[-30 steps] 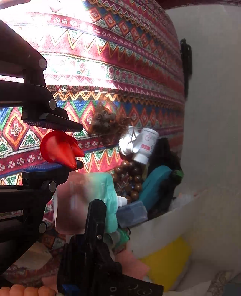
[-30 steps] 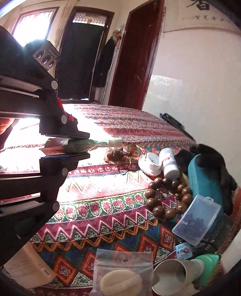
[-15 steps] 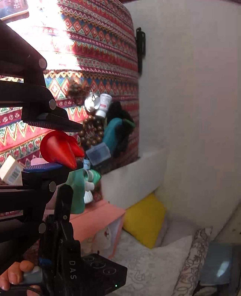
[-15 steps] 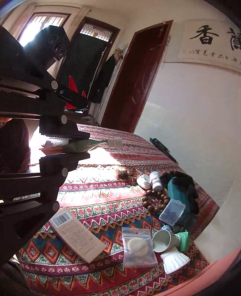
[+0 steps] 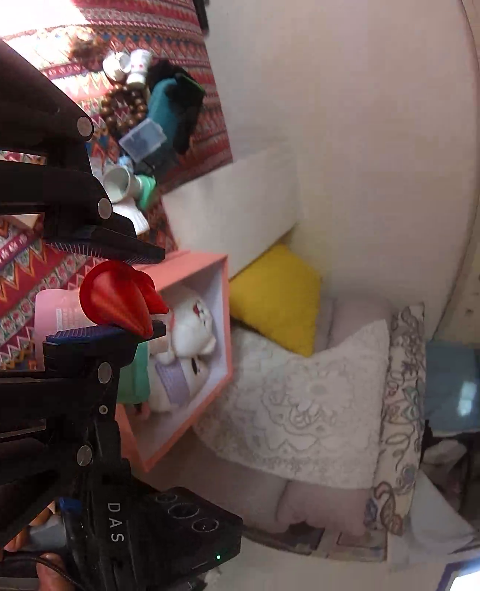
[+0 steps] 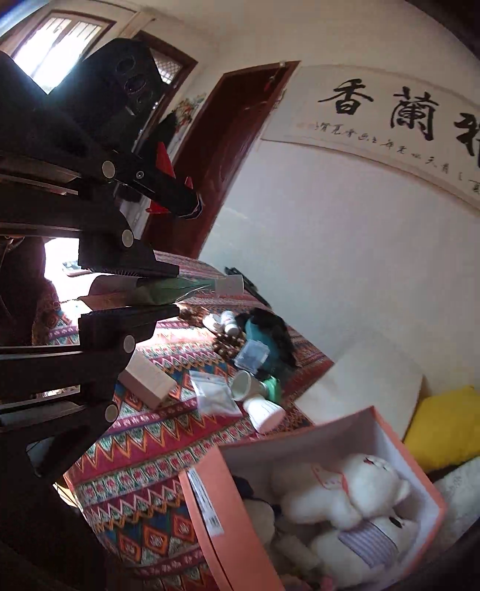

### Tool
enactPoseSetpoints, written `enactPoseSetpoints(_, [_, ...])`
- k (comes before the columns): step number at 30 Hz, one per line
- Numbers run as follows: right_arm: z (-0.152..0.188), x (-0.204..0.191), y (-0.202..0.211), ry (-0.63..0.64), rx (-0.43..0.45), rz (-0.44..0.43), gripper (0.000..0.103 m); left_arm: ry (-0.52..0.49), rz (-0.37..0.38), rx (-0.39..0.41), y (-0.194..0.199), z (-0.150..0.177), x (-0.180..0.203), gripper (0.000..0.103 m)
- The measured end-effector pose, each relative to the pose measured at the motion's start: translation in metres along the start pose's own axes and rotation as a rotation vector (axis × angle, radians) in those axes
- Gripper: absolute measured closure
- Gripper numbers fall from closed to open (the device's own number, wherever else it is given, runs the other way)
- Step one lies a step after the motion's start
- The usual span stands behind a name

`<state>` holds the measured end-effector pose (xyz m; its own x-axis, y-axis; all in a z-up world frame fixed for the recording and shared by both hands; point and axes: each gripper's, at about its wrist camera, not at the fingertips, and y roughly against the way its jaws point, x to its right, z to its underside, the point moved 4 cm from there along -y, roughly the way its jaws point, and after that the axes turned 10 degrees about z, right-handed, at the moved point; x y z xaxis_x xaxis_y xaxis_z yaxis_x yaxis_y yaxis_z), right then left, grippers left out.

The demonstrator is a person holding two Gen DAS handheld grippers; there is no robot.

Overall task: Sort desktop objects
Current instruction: 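Carry the red cone and pouch into the orange box and open both tools, then grasp the barcode carton with the left tool while the right tool grasps the grey cup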

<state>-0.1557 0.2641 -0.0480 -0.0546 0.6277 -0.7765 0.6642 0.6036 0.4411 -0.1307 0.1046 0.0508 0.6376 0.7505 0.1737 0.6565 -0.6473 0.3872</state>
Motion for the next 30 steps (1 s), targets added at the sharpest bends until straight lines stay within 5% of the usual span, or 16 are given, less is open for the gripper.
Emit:
enactPoseSetpoints(6, [-0.051, 0.04, 0.067, 0.041, 0.216, 0.189, 0.088, -0.047, 0.079, -0.036, -0.068, -0.029, 0.04, 0.078])
enactPoseSetpoints(12, [-0.108, 0.071, 0.086, 0.103, 0.37, 0.388, 0.087, -0.031, 0.114, -0.076, -0.144, -0.052, 0.043, 0.078])
enactPoseSetpoints(15, [-0.132, 0.088, 0.075, 0.091, 0.388, 0.469, 0.066, 0.004, 0.127, -0.092, -0.173, -0.061, 0.032, 0.068])
enactPoseSetpoints(16, [-0.137, 0.091, 0.072, 0.081, 0.399, 0.501, 0.032, 0.016, 0.124, -0.098, -0.18, -0.062, 0.028, 0.044])
enactPoseSetpoints(17, [-0.14, 0.094, 0.073, 0.069, 0.425, 0.519, 0.012, 0.029, 0.105, -0.088, -0.181, -0.063, 0.021, 0.031])
enactPoseSetpoints(19, [-0.144, 0.097, 0.075, 0.053, 0.47, 0.555, 0.01, 0.054, 0.061, -0.052, -0.178, -0.065, 0.007, 0.015])
enactPoseSetpoints(23, [-0.14, 0.09, 0.07, 0.084, 0.475, 0.585, 0.01, 0.11, 0.014, -0.03, -0.159, -0.064, -0.026, 0.013])
enactPoseSetpoints(30, [-0.107, 0.068, 0.045, 0.078, 0.383, 0.511, 0.01, 0.14, -0.138, -0.013, -0.087, -0.044, -0.084, 0.009])
